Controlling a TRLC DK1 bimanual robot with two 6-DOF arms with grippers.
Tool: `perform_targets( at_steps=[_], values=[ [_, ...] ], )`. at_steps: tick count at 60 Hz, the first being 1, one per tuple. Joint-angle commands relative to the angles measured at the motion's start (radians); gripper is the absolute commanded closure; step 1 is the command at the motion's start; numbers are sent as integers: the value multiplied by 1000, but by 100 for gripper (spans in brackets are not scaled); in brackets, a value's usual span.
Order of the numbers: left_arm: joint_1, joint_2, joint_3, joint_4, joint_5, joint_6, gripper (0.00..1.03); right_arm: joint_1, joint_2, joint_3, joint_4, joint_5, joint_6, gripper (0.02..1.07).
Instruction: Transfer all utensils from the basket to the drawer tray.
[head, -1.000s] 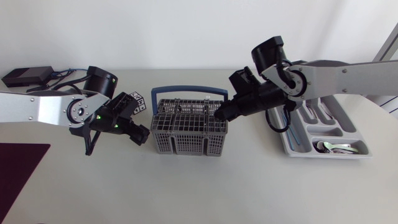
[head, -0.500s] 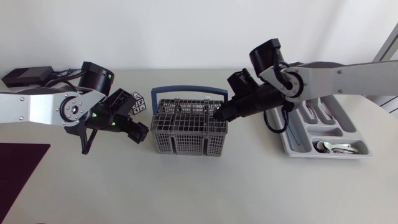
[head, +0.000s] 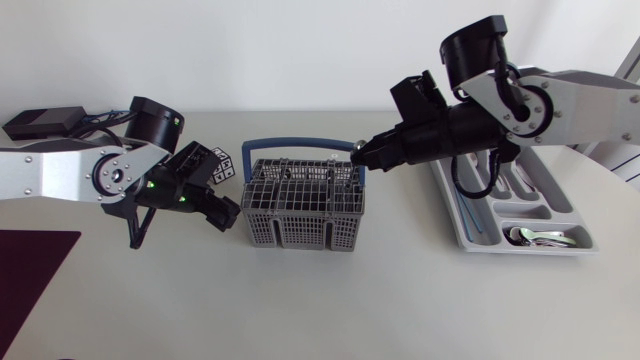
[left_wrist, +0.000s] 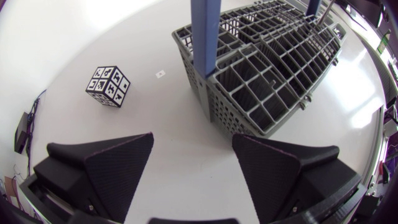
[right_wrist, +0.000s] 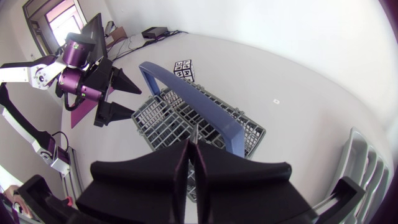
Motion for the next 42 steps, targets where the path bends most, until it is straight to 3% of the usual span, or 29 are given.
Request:
perform_targets(
  at_steps=[1,11,24,35,42],
  values=[
    [-10,-18,-17,-11,7,3,14,-16,-29,8,-31,-15,8,101],
    [-16,-18,-17,-11,8,-1,14,-45,-89,7,-74,-16,-15,101],
    [-10,-32,-16,-16,7,0,13,-119,-239,-16,-158,-88,-39,101],
    [-4,-41,-17,-17,7,0,12,-248,-351,-54,-262,-171,-114,101],
    [1,-52,-17,-17,8,-1,11,-374,-359,-97,-327,-174,-237,101]
  ],
)
